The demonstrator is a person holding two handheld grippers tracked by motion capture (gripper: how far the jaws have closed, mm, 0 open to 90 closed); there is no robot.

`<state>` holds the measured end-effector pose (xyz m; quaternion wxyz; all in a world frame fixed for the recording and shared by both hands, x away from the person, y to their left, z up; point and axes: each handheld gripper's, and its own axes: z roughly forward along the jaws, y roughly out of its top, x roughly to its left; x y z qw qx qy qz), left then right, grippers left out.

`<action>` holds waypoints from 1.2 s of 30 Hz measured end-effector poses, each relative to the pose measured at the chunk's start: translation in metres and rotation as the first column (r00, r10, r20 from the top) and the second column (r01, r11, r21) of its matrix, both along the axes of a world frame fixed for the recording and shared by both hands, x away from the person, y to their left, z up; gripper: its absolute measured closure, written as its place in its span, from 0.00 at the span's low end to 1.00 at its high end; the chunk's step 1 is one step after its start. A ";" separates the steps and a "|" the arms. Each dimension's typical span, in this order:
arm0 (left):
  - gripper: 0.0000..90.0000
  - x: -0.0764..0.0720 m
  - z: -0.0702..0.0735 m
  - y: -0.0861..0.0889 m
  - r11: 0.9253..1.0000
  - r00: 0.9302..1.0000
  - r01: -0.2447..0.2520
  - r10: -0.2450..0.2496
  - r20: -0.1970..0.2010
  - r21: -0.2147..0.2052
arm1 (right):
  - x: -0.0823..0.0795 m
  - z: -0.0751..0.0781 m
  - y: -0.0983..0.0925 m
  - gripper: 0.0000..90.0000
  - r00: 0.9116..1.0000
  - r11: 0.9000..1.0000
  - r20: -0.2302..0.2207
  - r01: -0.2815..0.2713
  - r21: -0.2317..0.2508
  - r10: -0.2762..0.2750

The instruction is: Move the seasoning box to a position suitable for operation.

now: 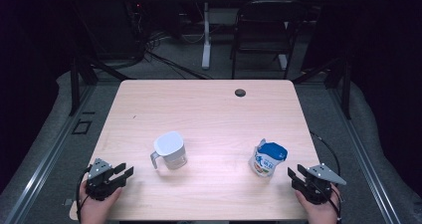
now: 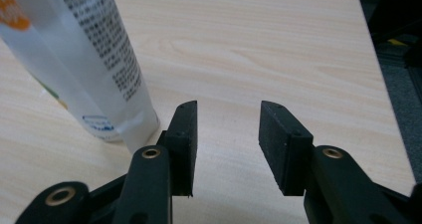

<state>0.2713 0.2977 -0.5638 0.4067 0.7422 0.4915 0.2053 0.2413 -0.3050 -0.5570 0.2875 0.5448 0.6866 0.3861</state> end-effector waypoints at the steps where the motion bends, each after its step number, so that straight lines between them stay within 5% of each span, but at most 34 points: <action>1: 0.70 0.000 0.000 0.000 1.000 1.000 0.000 0.000 0.000 0.000 | 0.000 0.000 0.000 0.66 1.000 1.000 0.000 0.000 0.000 0.000; 5: 0.68 0.002 -0.001 0.002 1.000 1.000 -0.012 0.011 -0.018 -0.022 | 0.002 -0.007 0.000 0.63 0.999 0.999 -0.044 0.000 -0.035 -0.001; 19: 0.62 -0.003 0.002 -0.008 1.000 1.000 -0.001 0.001 0.005 -0.029 | 0.001 -0.004 0.003 0.61 1.000 1.000 -0.027 0.007 -0.031 -0.008; 29: 0.55 -0.007 0.014 -0.038 0.999 0.998 0.041 -0.039 0.044 -0.036 | 0.002 -0.004 0.002 0.61 0.999 1.000 -0.035 -0.005 -0.007 0.005; 36: 0.56 0.001 0.018 -0.068 0.998 0.997 0.056 -0.058 0.043 0.027 | 0.000 -0.002 0.002 0.61 1.000 1.000 -0.028 -0.011 0.009 0.011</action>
